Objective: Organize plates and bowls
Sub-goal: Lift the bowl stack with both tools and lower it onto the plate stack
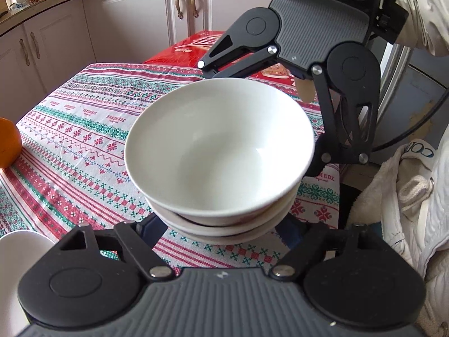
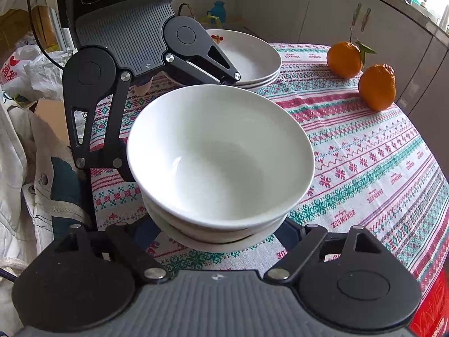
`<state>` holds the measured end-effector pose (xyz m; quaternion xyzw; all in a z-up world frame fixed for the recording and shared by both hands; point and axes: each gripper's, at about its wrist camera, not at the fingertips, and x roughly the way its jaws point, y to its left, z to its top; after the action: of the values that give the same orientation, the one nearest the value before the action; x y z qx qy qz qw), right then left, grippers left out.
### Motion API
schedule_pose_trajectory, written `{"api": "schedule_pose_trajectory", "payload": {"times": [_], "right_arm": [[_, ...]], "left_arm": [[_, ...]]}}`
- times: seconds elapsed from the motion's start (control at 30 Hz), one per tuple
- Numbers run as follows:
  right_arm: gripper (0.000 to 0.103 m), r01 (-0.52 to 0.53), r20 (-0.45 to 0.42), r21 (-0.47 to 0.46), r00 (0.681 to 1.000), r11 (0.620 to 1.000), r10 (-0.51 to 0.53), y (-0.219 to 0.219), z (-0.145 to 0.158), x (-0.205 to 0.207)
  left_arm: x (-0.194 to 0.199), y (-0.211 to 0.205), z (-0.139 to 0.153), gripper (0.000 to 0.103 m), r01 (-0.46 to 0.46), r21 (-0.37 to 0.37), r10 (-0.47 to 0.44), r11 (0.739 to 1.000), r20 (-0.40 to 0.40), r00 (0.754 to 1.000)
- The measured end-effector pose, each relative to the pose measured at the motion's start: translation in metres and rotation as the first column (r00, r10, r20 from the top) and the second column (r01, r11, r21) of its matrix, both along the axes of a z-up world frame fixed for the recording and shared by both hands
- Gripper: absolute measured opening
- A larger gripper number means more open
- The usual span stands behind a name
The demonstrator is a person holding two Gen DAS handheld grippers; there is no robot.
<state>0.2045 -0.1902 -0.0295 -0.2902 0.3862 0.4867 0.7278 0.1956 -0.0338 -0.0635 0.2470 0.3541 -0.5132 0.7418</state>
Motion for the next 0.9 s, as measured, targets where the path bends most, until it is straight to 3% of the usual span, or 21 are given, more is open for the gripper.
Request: {"api": "schedule_pose_trajectory", "payload": {"times": [0.57, 0.9], "right_arm": [[0.090, -0.128, 0.118, 0.019, 0.985, 0.992, 0.125, 0.064, 0.050, 0.015], [0.090, -0.247, 0.148, 0.025, 0.959, 0.969, 0.241, 0.136, 0.044, 0.058]], "left_arm": [[-0.004, 0.065, 0.052, 0.082, -0.123, -0.011, 0.123, 0.992, 0.126, 0.984], [0.017, 0.122, 0.055, 0.082, -0.265, 0.029, 0.257, 0.964, 0.166, 0.952]]}}
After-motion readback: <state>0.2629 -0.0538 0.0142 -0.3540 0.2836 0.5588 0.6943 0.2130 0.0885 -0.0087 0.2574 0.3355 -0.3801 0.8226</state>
